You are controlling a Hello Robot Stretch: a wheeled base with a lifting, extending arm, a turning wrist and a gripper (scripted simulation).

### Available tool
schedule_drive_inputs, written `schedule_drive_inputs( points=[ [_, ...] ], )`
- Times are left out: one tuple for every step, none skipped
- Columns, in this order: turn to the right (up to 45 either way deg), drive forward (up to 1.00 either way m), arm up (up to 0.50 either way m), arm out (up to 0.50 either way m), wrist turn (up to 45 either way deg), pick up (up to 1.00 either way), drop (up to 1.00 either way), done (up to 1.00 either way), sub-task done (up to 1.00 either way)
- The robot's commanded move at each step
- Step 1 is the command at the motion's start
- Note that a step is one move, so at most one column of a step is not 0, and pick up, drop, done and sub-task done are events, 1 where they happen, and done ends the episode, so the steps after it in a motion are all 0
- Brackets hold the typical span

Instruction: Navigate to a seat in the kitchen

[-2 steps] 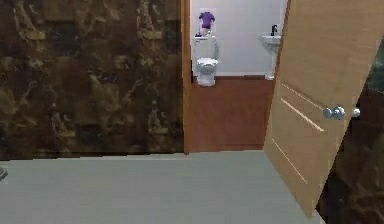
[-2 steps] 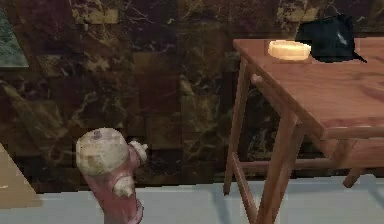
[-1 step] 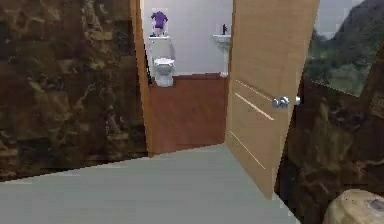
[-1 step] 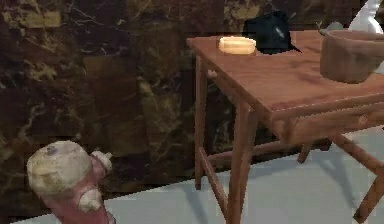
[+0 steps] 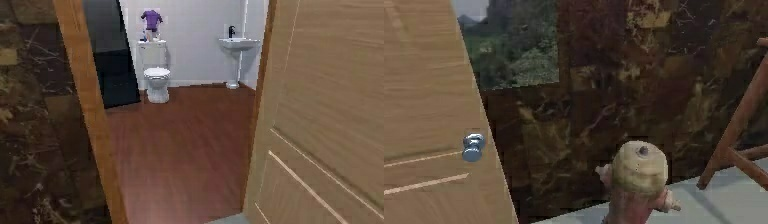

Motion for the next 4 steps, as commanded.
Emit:
schedule_drive_inputs(
  points=[
    [0.0, 0.9, 0.0, 0.0, 0.0, 0.0, 0.0, 0.0, 0.0],
    [-9.0, 0.0, 0.0, 0.0, 0.0, 0.0, 0.0, 0.0, 0.0],
    [0.0, 0.4, 0.0, 0.0, 0.0, 0.0, 0.0, 0.0, 0.0],
    [-45.0, 0.0, 0.0, 0.0, 0.0, 0.0, 0.0, 0.0, 0.0]
  ],
)
